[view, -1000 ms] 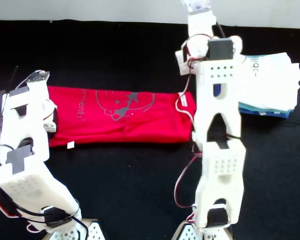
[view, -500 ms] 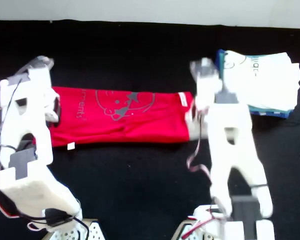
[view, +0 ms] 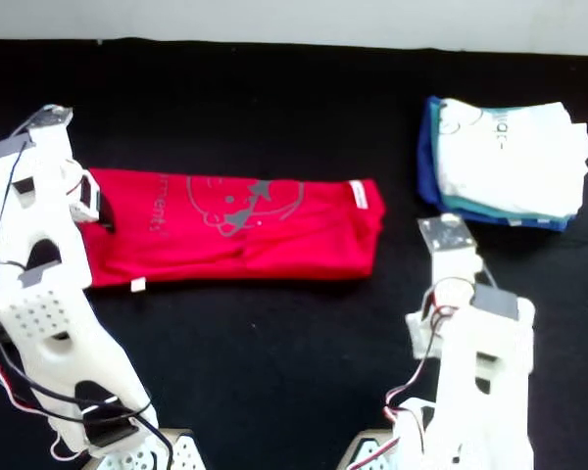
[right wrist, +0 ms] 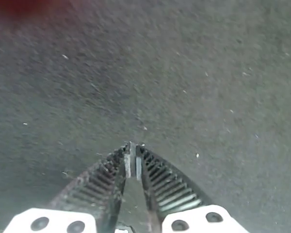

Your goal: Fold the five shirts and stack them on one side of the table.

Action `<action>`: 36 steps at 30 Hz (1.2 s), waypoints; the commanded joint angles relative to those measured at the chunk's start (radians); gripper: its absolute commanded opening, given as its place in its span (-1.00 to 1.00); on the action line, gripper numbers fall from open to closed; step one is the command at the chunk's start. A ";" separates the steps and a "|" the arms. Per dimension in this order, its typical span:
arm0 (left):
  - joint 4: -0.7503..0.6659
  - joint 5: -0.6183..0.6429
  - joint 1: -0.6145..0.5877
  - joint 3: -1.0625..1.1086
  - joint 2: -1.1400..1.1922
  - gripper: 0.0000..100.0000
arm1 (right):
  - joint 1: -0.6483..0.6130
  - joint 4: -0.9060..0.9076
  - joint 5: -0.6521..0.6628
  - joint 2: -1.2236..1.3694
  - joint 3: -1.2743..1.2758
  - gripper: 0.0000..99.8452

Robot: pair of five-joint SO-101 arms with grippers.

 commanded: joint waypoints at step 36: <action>0.299 -0.003 0.077 -0.338 0.223 -0.97 | 0.099 -0.242 0.028 -0.050 0.205 -0.99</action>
